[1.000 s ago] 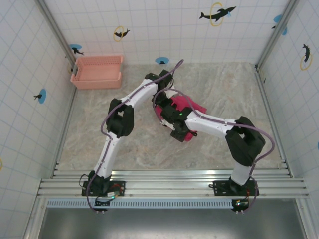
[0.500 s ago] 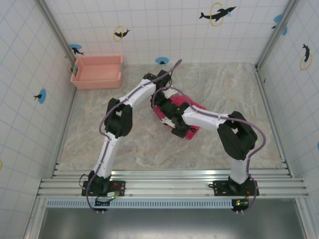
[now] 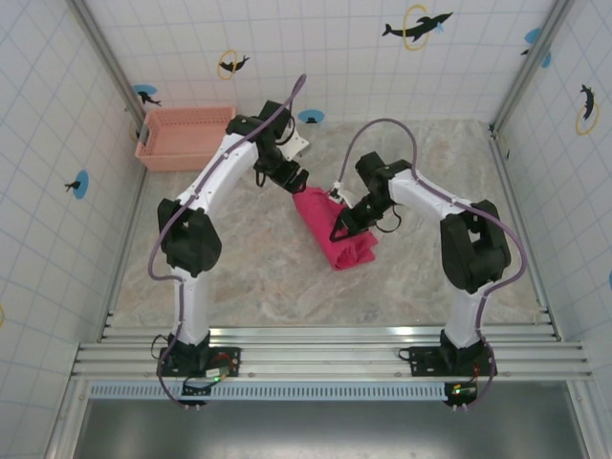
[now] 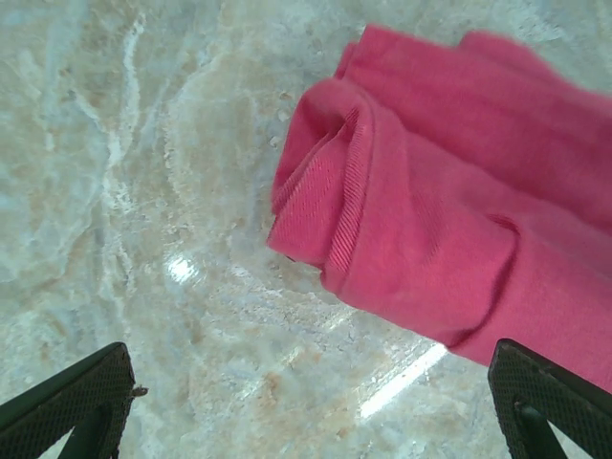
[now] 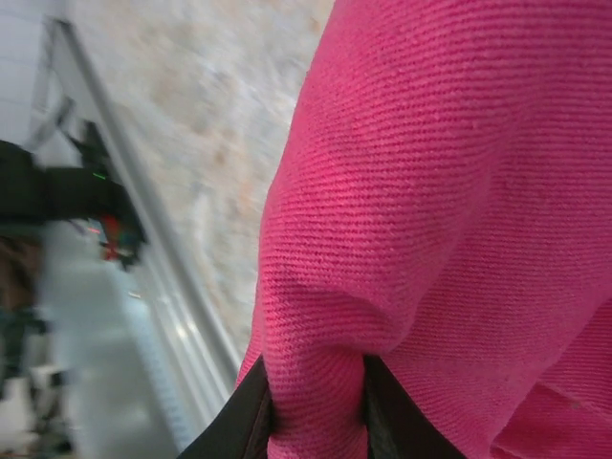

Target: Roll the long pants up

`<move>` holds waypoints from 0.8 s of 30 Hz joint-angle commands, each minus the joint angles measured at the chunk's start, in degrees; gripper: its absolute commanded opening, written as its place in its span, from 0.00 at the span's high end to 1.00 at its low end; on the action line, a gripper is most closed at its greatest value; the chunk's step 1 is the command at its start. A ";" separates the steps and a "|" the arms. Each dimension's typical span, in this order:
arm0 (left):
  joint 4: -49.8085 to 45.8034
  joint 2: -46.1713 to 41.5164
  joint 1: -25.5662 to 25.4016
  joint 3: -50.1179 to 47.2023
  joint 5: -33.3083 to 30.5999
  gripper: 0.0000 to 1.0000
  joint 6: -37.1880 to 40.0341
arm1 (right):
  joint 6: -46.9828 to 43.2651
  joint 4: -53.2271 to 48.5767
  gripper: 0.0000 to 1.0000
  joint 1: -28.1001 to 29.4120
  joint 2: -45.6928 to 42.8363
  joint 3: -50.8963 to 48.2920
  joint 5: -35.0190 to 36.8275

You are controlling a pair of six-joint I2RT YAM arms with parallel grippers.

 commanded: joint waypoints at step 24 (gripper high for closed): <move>1.71 11.76 -6.88 4.93 9.34 0.02 -20.53 | 28.39 34.34 0.92 -20.29 5.27 -29.73 -0.72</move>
